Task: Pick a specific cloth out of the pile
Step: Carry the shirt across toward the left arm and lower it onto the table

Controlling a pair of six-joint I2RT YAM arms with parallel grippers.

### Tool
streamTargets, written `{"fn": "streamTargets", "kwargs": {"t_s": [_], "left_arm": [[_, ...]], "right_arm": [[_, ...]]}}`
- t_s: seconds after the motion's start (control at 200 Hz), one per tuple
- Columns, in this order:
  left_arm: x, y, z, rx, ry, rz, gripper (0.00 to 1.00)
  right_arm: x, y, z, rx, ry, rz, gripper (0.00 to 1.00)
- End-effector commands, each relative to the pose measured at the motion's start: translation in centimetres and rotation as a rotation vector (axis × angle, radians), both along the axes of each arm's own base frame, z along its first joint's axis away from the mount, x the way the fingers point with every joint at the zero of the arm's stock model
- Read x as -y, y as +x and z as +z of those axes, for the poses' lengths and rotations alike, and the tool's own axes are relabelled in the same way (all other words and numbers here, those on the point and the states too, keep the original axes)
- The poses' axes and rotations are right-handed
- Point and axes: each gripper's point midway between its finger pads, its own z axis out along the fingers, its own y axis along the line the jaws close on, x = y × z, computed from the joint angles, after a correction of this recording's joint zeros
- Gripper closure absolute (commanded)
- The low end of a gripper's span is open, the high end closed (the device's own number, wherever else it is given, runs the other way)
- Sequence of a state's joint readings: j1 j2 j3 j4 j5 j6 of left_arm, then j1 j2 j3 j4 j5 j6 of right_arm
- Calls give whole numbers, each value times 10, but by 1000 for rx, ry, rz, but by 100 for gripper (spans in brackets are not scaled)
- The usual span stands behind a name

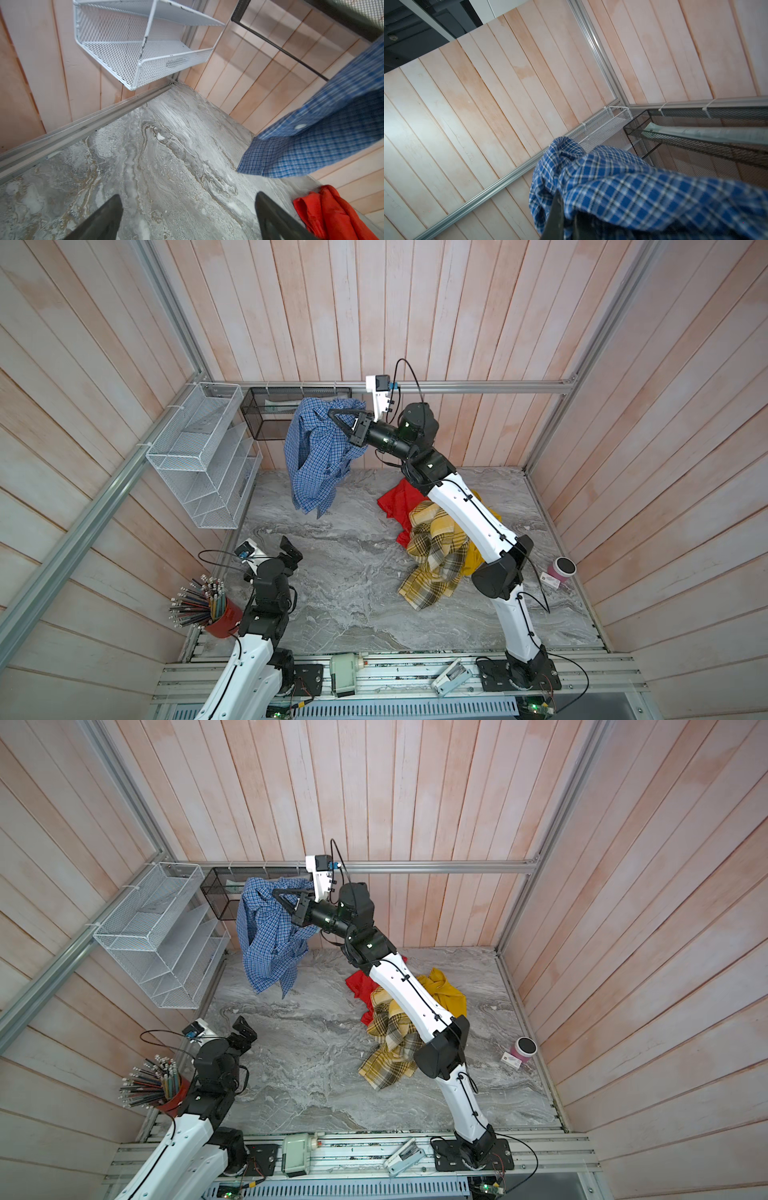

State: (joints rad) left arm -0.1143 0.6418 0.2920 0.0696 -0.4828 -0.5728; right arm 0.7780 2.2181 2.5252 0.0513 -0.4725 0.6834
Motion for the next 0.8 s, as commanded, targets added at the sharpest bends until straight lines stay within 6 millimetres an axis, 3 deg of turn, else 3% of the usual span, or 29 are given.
{"fn": "streamTargets", "kwargs": {"t_s": [0.0, 0.175, 0.42, 0.575, 0.795], "left_arm": [[-11, -14, -11, -19, -3, 67, 0], [-18, -26, -6, -2, 0, 112, 0], [-26, -36, -2, 9, -4, 160, 0], [-27, -38, -5, -2, -8, 165, 0], [-29, -41, -3, -1, -1, 176, 0]], "right_arm": [[-16, -12, -7, 11, 13, 49, 100], [-50, -4, -80, -99, -93, 62, 100], [-92, -18, -165, -161, -237, 115, 100], [-99, -16, -217, -198, -333, 109, 100], [-93, -19, -275, -252, -443, 100, 100]]}}
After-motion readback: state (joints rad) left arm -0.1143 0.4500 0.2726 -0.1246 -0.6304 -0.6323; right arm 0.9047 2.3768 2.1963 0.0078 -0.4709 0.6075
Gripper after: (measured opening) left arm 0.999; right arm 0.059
